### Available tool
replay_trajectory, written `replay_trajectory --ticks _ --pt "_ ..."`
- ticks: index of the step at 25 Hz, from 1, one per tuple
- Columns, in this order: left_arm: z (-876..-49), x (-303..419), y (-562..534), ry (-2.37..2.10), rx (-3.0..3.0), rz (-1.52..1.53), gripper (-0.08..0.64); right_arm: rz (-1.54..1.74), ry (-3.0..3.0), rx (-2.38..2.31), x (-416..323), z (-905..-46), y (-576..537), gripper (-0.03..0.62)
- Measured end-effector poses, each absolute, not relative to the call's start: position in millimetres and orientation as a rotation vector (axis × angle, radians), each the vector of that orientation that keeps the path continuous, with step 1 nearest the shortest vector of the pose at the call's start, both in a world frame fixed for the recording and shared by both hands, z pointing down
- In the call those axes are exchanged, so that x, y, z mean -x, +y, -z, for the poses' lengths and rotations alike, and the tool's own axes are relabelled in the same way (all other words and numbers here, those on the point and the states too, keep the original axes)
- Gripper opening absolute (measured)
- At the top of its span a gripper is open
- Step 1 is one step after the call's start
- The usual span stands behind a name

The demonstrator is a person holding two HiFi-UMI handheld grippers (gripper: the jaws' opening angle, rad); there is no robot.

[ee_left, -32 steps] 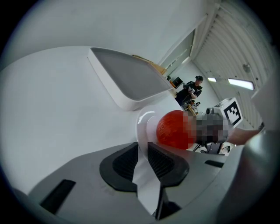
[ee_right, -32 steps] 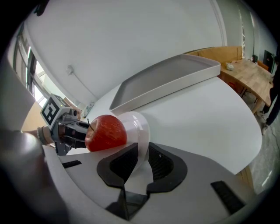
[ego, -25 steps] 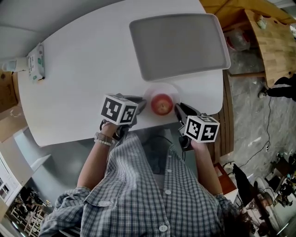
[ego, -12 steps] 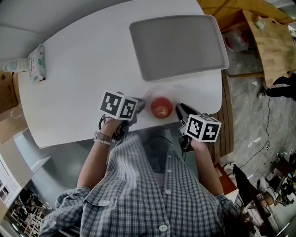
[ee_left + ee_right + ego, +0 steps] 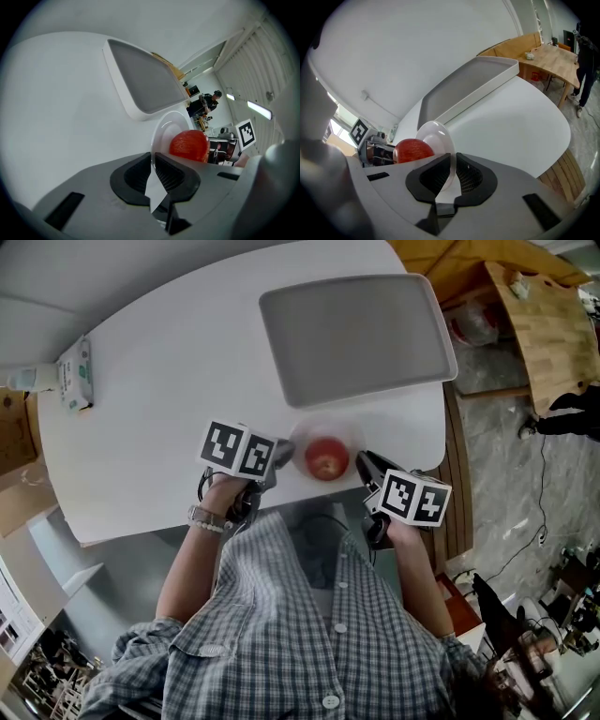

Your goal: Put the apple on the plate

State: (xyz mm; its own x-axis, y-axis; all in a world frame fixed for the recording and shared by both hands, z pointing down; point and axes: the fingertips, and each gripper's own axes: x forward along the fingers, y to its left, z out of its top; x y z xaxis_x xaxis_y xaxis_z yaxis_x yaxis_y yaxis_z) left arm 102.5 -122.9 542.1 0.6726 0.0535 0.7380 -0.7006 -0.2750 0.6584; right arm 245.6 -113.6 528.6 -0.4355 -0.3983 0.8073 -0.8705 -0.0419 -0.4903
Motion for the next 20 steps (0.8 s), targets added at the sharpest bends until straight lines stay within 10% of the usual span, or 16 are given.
replay_trajectory --ticks 20 --pt "-506 -106 -165 -0.556 -1.719 -0.692 0.034 -1.512 -1.875 -1.355 -251 -497 -160 0.051"
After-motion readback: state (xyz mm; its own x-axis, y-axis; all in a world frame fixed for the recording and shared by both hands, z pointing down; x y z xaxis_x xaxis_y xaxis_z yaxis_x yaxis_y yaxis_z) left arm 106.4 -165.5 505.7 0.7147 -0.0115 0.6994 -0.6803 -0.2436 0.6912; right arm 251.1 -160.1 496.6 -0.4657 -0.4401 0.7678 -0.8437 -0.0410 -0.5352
